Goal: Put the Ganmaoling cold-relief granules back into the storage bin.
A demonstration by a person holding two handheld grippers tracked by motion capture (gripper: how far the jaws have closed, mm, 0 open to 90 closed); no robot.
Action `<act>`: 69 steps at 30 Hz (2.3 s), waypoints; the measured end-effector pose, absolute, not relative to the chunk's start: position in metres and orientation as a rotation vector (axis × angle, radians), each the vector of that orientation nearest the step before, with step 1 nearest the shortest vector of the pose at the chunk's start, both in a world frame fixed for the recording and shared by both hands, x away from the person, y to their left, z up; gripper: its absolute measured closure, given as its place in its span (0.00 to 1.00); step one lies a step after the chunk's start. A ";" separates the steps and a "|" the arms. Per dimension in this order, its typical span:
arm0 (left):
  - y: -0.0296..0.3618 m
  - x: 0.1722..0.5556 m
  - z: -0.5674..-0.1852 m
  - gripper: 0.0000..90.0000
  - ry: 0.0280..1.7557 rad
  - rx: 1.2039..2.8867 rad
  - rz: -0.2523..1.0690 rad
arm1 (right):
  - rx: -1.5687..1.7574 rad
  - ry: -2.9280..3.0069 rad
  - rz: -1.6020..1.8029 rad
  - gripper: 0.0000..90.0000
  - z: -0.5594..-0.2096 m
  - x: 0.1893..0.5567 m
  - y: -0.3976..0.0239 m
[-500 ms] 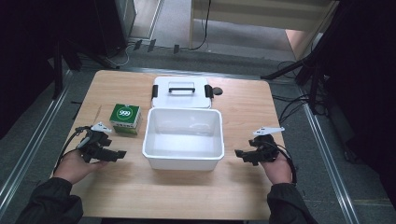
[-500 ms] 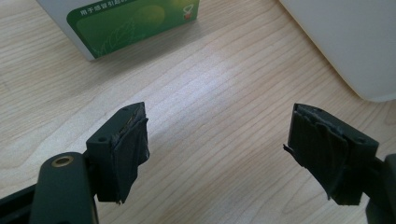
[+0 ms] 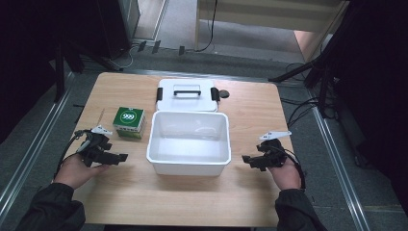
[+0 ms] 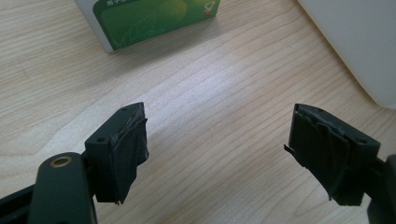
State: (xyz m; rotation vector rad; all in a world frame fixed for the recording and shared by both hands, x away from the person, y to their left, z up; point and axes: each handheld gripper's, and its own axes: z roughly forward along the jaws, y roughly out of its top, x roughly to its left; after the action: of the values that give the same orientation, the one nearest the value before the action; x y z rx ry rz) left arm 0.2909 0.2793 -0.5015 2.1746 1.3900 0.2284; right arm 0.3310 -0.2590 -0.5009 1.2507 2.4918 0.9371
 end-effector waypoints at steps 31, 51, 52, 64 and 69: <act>0.272 0.340 -0.447 0.16 1.683 2.140 0.064 | 1.235 2.519 0.878 0.23 -0.504 0.329 -0.257; 0.255 0.402 -0.435 0.10 1.852 2.191 -0.009 | 1.217 2.537 0.844 0.22 -0.507 0.327 -0.259; 0.254 0.404 -0.434 0.10 1.863 2.191 -0.004 | 1.216 2.536 0.843 0.22 -0.507 0.327 -0.259; 0.242 0.433 -0.435 0.00 1.938 2.192 -0.010 | 1.208 2.535 0.840 0.22 -0.507 0.327 -0.259; 0.238 0.441 -0.438 0.00 1.961 2.190 -0.001 | 1.201 2.540 0.834 0.22 -0.508 0.327 -0.260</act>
State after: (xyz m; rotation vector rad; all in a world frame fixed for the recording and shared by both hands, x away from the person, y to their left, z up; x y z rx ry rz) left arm 0.4407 0.2377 -0.4382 2.1901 1.9606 -0.0010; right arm 0.3275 -0.2598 -0.5076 1.2014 2.5400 0.8345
